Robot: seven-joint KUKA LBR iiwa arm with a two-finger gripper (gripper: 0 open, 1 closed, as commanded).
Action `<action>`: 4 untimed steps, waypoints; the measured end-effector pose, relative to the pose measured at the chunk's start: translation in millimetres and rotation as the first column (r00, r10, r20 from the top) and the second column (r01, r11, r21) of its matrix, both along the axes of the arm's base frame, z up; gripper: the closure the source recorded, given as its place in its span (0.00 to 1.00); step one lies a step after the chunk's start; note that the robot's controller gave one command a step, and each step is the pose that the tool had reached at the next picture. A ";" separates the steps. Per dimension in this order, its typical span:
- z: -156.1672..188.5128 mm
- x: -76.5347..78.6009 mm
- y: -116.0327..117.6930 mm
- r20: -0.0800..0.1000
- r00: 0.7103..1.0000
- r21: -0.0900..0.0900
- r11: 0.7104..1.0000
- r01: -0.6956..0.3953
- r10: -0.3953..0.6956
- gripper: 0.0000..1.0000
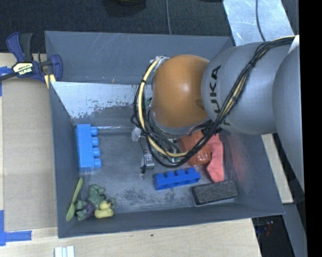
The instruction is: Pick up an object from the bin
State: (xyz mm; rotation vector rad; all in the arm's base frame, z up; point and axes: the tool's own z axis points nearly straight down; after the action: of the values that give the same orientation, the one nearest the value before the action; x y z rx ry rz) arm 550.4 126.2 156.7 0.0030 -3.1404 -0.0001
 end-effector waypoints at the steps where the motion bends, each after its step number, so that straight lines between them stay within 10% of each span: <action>1: 2.1 1.3 -0.2 0.004 1.000 0.001 1.000 0.002 -0.002 0.00; 2: 71.1 11.3 -18.2 0.002 0.999 0.000 0.999 -0.040 0.040 0.00; 4: 78.5 -20.0 -124.9 -0.001 0.991 -0.002 0.991 -0.133 0.133 0.00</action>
Offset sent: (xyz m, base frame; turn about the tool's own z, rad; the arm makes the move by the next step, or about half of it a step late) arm 0.0199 -0.0329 0.1299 -0.0731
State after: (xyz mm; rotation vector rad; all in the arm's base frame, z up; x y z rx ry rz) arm 530.4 1.2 235.2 0.2129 -3.1328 0.0026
